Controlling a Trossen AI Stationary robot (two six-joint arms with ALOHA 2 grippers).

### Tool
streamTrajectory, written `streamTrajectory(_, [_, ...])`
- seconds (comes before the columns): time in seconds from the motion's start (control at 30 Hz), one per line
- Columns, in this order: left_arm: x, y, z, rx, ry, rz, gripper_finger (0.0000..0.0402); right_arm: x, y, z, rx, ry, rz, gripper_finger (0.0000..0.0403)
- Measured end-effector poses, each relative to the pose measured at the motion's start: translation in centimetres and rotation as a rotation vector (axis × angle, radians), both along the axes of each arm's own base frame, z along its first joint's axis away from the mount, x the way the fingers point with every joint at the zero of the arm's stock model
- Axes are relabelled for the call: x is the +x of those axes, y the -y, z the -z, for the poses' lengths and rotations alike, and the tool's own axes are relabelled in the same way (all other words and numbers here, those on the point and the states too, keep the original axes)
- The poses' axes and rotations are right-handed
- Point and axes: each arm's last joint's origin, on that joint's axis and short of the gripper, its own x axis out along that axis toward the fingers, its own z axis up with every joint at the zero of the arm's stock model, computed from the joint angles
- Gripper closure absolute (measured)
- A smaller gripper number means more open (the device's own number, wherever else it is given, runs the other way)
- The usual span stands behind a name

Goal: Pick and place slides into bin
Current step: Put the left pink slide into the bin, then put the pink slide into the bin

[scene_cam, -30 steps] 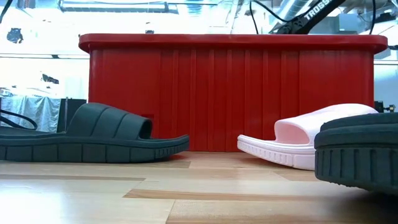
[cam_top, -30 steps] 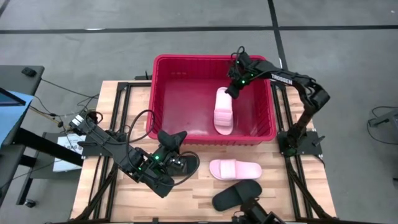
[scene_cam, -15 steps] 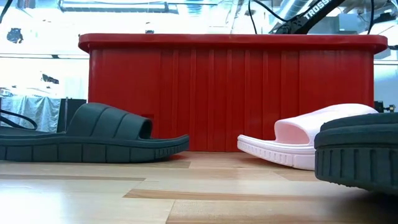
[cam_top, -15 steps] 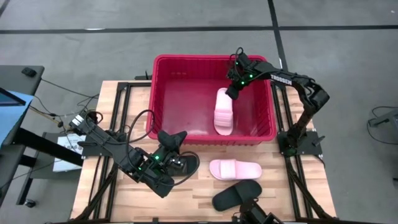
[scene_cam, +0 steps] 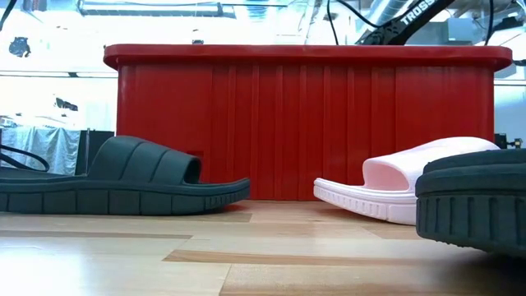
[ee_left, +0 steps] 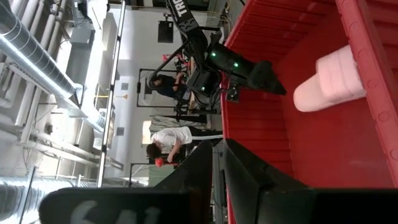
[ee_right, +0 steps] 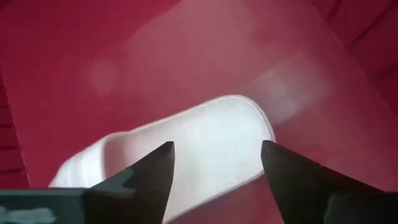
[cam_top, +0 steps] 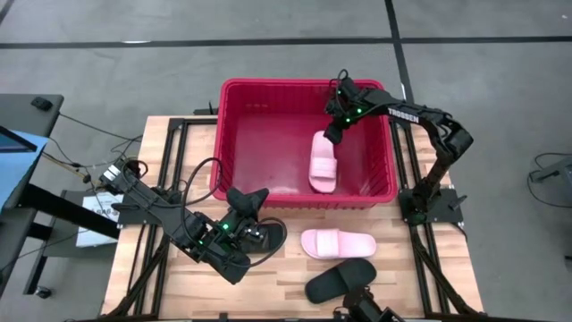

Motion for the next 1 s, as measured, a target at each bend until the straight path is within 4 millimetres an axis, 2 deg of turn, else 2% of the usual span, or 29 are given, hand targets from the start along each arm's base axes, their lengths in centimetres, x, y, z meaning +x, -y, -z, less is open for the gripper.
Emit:
streamTrajectory(0.47, [0.0, 0.0, 0.0, 0.003, -0.004, 0.001, 0.0368, 0.1, -0.1, 0.0, -0.002, 0.001, -0.004, 0.0158])
streamTrajectory(0.6, [0.0, 0.0, 0.0, 0.003, -0.003, 0.001, 0.0368, -0.1, -0.3, -0.6, -0.018, 0.012, -0.005, 0.0158])
streamTrajectory(0.77, [0.0, 0.0, 0.0, 0.014, -0.016, 0.002, 0.0368, -0.9, -1.0, -3.2, -0.088, 0.067, -0.020, 0.0158])
streamTrajectory(1.0, [0.0, 0.0, 0.0, 0.024, -0.028, 0.004, 0.0368, -3.4, -3.5, -9.3, -0.266, 0.206, -0.008, 0.0158])
